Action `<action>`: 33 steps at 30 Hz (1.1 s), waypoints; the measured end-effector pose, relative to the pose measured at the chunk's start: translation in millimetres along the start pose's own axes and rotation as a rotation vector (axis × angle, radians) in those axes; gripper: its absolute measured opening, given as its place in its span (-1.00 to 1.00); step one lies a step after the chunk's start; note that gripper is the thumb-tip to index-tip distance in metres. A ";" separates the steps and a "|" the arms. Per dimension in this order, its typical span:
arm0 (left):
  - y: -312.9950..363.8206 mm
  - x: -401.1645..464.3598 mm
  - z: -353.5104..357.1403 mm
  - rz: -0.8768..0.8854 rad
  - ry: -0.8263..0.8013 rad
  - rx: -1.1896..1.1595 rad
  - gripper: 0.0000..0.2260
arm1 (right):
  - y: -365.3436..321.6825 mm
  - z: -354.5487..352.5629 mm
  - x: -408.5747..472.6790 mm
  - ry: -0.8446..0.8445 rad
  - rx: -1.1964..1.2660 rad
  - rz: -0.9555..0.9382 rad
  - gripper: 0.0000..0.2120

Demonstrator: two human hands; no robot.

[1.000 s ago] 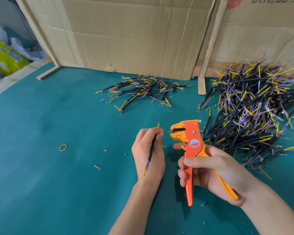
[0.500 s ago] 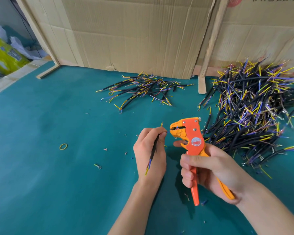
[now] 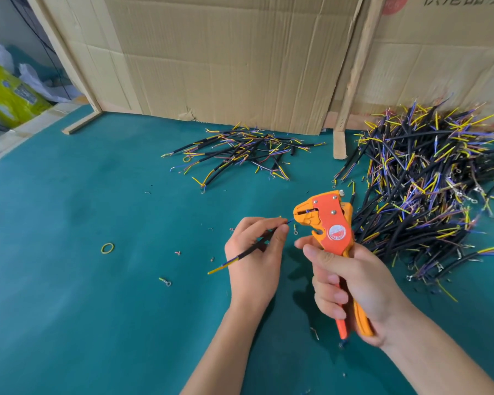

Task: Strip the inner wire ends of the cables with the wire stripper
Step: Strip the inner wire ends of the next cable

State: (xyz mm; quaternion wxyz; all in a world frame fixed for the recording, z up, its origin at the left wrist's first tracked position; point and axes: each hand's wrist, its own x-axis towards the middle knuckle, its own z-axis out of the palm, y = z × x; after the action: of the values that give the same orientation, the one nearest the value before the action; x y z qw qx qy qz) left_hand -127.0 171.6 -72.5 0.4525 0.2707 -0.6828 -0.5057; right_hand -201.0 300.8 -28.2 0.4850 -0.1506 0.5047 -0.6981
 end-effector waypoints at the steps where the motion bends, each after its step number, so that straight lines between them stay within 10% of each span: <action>1: -0.6 0.3 -0.7 -0.015 -0.004 -0.001 -0.93 | 0.3 -0.7 -0.2 -0.008 0.009 0.002 -0.50; 17: 2.9 6.1 -13.4 -0.285 -0.018 -0.405 -0.84 | -6.4 -15.1 2.2 -0.030 0.113 -0.079 -0.52; 33: 1.3 4.8 -13.7 -0.209 -0.201 -0.311 -0.84 | 9.7 -5.9 2.3 0.038 0.031 -0.084 -0.61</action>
State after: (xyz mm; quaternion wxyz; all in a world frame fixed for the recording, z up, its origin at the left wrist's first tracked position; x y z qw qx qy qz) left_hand -116.8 162.0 -68.6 0.3637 0.2152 -0.6065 -0.6735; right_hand -201.1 302.0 -39.7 0.4478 -0.1507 0.4962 -0.7284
